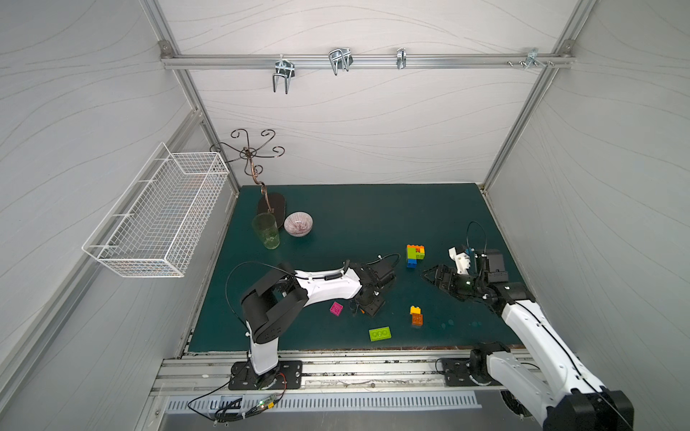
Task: Assemble the letter p with lego
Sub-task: Adjust the lego brick at the center of the board.
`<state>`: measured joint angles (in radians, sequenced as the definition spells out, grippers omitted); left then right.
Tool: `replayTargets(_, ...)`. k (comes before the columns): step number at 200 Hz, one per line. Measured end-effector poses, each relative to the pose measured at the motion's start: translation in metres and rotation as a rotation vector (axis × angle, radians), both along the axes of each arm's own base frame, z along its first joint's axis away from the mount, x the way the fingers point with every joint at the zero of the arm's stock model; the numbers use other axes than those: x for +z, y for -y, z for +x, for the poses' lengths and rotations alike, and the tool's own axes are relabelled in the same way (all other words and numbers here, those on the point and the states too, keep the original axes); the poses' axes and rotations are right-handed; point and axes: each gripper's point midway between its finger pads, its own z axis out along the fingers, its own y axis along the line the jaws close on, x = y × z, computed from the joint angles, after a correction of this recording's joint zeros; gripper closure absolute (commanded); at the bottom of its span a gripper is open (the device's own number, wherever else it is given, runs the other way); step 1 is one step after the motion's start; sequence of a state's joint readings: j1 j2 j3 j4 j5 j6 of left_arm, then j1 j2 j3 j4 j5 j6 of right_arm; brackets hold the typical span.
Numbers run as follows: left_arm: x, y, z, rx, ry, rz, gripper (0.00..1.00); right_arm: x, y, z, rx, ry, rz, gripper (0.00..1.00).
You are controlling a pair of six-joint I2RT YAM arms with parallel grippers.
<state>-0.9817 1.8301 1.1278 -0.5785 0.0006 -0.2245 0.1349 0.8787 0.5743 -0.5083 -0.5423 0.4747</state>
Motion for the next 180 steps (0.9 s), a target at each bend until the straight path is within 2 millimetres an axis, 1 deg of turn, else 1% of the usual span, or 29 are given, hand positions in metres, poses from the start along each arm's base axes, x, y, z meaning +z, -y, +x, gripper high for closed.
replayTargets(21, 0.001, 0.005, -0.002, -0.005, -0.008, -0.022, 0.56, 0.0, 0.0, 0.0, 0.002, 0.0, 0.002, 0.01)
replayTargets(37, 0.001, 0.007, -0.002, -0.004, -0.012, -0.034, 0.59, 0.001, -0.001, -0.001, 0.006, -0.001, 0.007, 0.01)
replayTargets(47, 0.001, 0.009, -0.002, 0.004, -0.017, -0.043, 0.62, 0.001, -0.002, -0.001, 0.009, -0.001, 0.011, 0.01)
replayTargets(65, 0.002, 0.012, -0.001, 0.019, -0.029, -0.069, 0.63, 0.002, -0.003, -0.001, 0.013, -0.001, 0.016, 0.01)
replayTargets(90, 0.009, 0.017, -0.001, 0.065, -0.079, -0.168, 0.62, 0.002, -0.005, -0.002, 0.022, -0.003, 0.028, 0.01)
replayTargets(108, 0.022, 0.021, 0.004, 0.122, -0.13, -0.289, 0.62, 0.003, -0.009, -0.004, 0.045, -0.002, 0.055, 0.01)
replayTargets(132, 0.049, 0.028, 0.019, 0.217, -0.198, -0.495, 0.62, 0.006, -0.019, -0.009, 0.099, -0.002, 0.123, 0.02)
replayTargets(160, 0.085, 0.028, 0.041, 0.34, -0.285, -0.779, 0.62, 0.015, -0.035, -0.014, 0.175, 0.015, 0.242, 0.1)
replayTargets(180, 0.102, 0.023, 0.054, 0.417, -0.342, -0.938, 0.63, 0.022, -0.047, -0.019, 0.235, 0.019, 0.335, 0.14)
